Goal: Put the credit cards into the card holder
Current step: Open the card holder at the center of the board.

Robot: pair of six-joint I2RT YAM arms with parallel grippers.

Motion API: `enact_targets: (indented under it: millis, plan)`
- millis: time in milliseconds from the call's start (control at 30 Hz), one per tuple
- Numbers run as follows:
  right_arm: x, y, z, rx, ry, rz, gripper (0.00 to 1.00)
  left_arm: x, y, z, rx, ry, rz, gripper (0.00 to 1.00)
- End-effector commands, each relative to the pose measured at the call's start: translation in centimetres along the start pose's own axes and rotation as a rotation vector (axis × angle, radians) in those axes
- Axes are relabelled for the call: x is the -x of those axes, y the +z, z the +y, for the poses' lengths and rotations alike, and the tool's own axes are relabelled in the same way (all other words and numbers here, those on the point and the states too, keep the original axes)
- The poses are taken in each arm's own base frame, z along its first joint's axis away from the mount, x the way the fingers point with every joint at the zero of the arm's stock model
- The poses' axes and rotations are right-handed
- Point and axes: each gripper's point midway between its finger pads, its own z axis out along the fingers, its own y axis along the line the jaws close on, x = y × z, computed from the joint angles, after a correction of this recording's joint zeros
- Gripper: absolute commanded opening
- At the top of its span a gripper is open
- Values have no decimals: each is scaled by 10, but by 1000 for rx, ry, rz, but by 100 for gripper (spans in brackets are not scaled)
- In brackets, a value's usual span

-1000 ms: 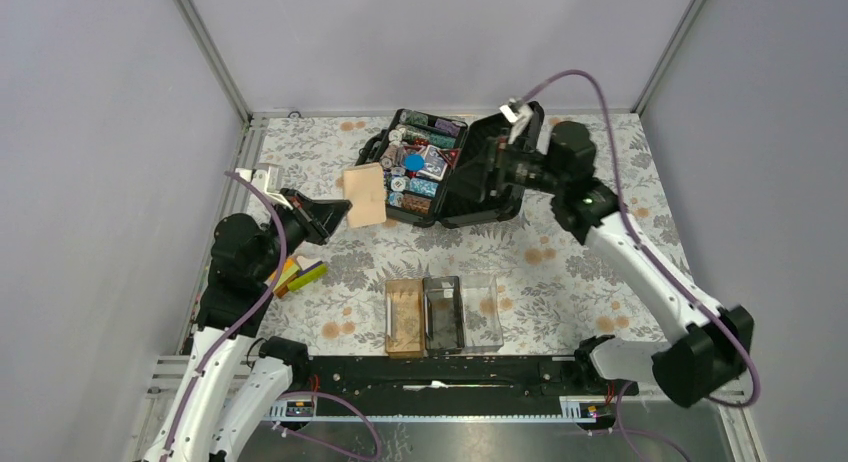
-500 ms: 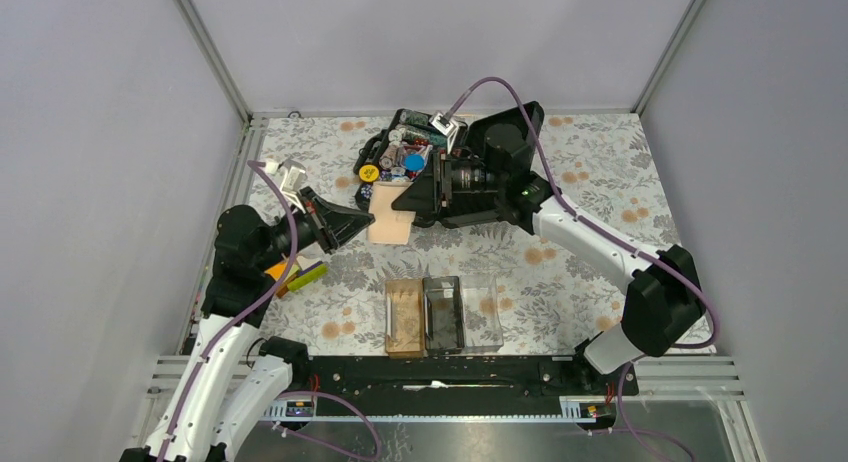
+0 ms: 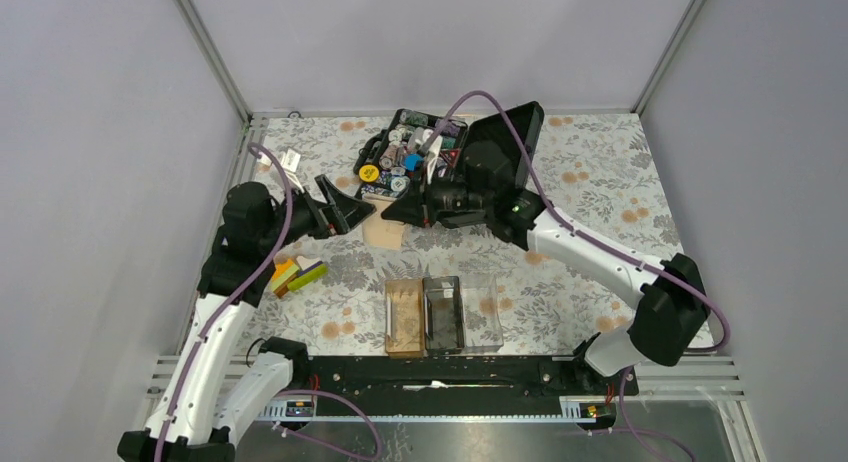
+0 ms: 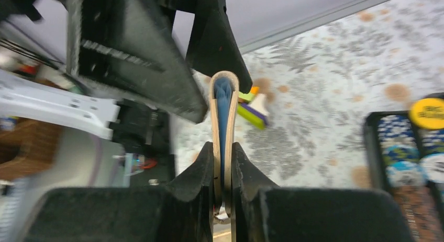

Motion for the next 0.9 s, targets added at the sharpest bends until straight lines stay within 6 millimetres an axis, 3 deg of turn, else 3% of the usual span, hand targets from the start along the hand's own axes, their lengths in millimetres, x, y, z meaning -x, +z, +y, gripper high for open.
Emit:
enact_targets:
  millis: [0, 267, 567, 700, 767, 867]
  plan:
    - [20, -13, -30, -273, -391, -69, 0, -7, -4, 24, 158, -291, 22, 95]
    - [7, -13, -17, -296, -689, -119, 0, -1, -6, 19, 113, -526, -60, 99]
    - [-1, 5, 28, -260, -1022, -149, 0, -29, 9, 38, 116, -683, 1, 99]
    - [-9, 17, 38, -258, -1148, -123, 0, -36, 12, 38, 90, -689, 32, 99]
    - [-11, 22, 39, -269, -1182, -123, 0, -40, 11, 39, 88, -688, 41, 92]
    - [-16, 30, 40, -280, -1215, -105, 1, -41, 10, 36, 69, -691, 35, 72]
